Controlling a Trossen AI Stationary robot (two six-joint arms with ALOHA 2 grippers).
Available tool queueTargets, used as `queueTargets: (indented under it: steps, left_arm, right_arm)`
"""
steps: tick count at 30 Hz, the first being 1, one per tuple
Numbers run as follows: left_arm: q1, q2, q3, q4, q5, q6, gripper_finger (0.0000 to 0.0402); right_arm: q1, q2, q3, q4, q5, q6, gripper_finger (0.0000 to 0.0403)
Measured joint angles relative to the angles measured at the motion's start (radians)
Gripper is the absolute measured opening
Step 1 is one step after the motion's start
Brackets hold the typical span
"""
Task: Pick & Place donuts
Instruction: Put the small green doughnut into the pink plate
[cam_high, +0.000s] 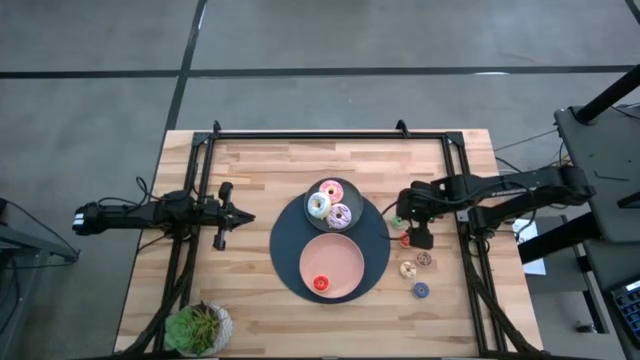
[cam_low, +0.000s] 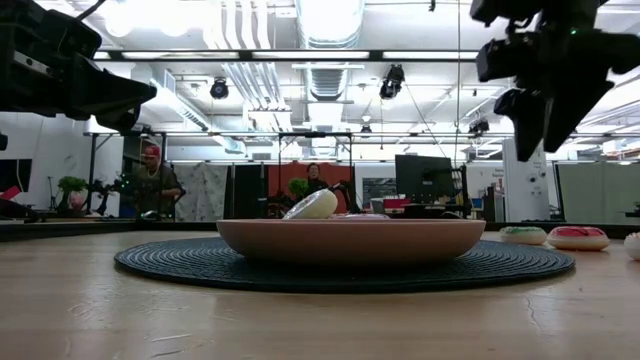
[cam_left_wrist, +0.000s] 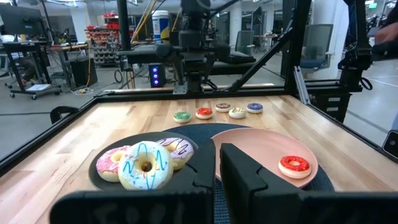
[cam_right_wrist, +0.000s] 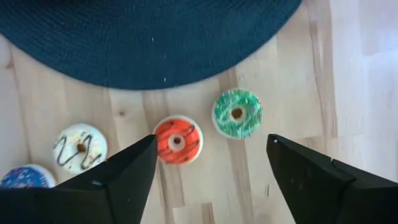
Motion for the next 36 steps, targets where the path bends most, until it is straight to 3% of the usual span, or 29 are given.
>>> queueTargets:
  steps: [13, 36]
  left_arm:
    - [0.0, 0.0, 0.0, 0.0, 0.0, 0.0, 0.0]
    - [0.0, 0.0, 0.0, 0.0, 0.0, 0.0, 0.0]
  right_arm:
    - [-0.035, 0.107, -0.03, 0.091, 0.015, -0.097, 0.0313]
    - [-0.15, 0.209, -0.142, 0.256, 0.016, -0.094, 0.0347]
